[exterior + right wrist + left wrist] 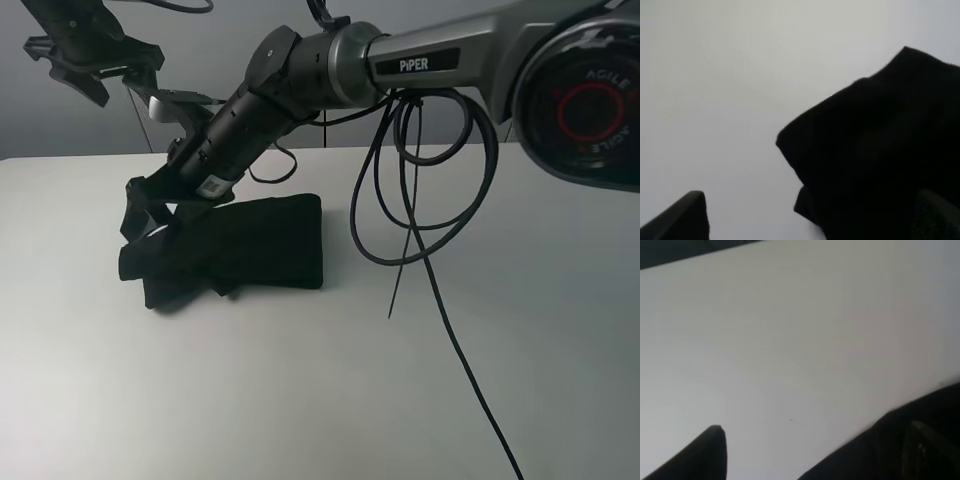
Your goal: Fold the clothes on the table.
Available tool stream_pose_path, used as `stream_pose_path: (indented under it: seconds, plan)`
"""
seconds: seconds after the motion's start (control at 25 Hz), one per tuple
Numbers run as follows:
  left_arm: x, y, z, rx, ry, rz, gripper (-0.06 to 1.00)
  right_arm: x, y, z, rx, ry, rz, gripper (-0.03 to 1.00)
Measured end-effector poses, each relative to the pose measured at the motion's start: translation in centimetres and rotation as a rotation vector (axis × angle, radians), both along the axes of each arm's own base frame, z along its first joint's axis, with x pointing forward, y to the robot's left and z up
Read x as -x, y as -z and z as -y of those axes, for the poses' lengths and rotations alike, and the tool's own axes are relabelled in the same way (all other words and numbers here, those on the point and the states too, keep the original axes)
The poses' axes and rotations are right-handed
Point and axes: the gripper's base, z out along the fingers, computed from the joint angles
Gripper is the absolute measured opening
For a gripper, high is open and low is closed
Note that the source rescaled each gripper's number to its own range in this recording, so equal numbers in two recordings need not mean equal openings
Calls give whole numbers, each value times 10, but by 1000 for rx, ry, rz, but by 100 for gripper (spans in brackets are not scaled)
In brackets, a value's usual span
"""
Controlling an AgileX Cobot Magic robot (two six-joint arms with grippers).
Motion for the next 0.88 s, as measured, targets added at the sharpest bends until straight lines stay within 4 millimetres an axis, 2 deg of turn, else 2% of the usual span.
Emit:
stream_pose_path:
  seconds: [0.24,0.4,0.48,0.64,0.8,0.88]
  plan:
    - [17,-39,-11,9,16,50,93,-8,12,18,78,26,-17,87]
    - [27,-55,-12,1,40,57,93,-17,17,33,145,53,-14,87]
    - [32,-62,-13,-1,45,62,93,-25,14,44,184,83,3,87]
    - [41,-76,-16,12,40,84,93,-52,-16,85,217,206,47,88]
    - [54,-99,-23,25,28,136,93,-80,-61,151,220,345,90,93]
    - [63,-107,-26,28,24,156,93,-86,-83,182,222,396,98,95]
